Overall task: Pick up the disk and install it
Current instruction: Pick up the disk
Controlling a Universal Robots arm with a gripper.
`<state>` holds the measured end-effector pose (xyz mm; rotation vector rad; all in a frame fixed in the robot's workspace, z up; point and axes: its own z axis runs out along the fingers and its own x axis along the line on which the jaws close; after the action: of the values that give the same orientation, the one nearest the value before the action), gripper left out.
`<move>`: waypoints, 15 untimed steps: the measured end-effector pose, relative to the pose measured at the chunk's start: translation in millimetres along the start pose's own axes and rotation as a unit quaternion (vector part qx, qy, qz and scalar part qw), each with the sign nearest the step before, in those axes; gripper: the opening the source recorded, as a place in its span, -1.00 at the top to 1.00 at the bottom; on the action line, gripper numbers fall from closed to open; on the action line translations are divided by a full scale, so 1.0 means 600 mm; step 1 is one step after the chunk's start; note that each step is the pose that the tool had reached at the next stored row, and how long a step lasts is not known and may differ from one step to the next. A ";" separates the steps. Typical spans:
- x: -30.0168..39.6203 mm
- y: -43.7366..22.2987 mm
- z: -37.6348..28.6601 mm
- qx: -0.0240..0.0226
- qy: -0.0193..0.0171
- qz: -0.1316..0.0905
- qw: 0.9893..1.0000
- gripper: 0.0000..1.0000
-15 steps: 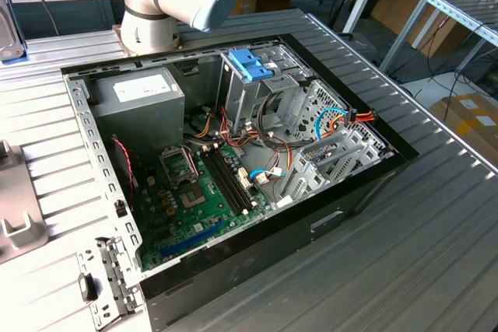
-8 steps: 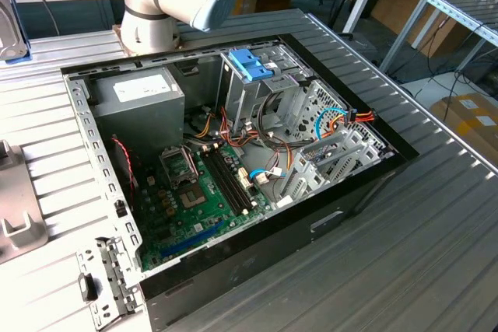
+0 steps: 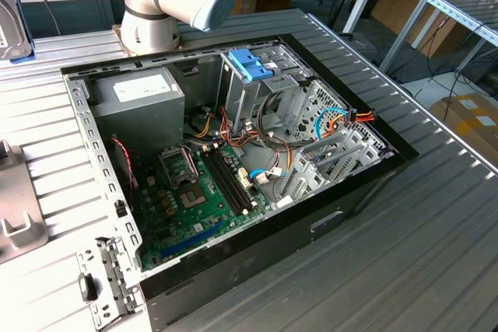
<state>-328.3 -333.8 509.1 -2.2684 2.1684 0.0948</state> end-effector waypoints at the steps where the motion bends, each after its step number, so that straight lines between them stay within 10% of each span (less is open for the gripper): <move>1: 0.000 -0.001 0.000 0.000 0.000 0.000 1.000 0.26; 15: 0.001 -0.012 0.000 0.000 0.000 0.000 1.000 0.26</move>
<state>-321.2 -333.8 509.0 -2.2683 2.1683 0.0948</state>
